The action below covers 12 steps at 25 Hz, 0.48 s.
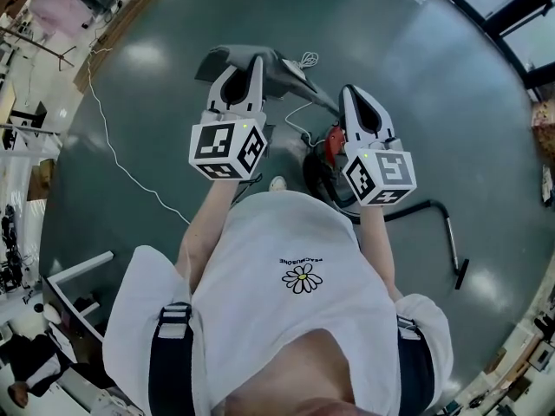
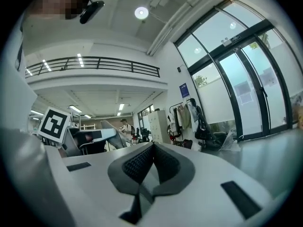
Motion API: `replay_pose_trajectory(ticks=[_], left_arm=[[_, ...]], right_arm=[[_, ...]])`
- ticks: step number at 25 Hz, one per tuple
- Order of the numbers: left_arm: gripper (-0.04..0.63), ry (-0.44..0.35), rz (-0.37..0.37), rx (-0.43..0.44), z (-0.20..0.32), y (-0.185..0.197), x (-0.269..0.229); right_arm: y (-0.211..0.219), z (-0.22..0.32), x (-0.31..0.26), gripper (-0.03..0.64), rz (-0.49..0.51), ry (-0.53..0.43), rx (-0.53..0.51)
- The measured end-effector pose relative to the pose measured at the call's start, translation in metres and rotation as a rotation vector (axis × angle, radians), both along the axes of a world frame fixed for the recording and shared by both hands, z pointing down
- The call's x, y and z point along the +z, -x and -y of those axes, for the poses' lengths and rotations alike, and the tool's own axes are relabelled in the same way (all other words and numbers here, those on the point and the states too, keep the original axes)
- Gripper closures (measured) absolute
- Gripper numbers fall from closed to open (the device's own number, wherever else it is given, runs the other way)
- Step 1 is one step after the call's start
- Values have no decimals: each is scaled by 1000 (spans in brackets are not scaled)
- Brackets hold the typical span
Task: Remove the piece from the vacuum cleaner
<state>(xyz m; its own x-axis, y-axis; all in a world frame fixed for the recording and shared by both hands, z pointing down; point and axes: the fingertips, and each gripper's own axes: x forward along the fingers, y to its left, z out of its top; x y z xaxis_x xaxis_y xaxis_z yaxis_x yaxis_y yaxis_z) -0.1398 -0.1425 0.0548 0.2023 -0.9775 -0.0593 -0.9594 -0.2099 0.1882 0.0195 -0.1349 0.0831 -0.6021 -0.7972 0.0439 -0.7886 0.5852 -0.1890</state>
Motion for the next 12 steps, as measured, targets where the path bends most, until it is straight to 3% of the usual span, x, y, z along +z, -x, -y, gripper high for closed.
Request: replay_pose_trajectory(ticks=[12], left_arm=[[578,-15,-1,-20,-10,6,-3]], right_arm=[[1,-11,-7,607,-8,-32,6]])
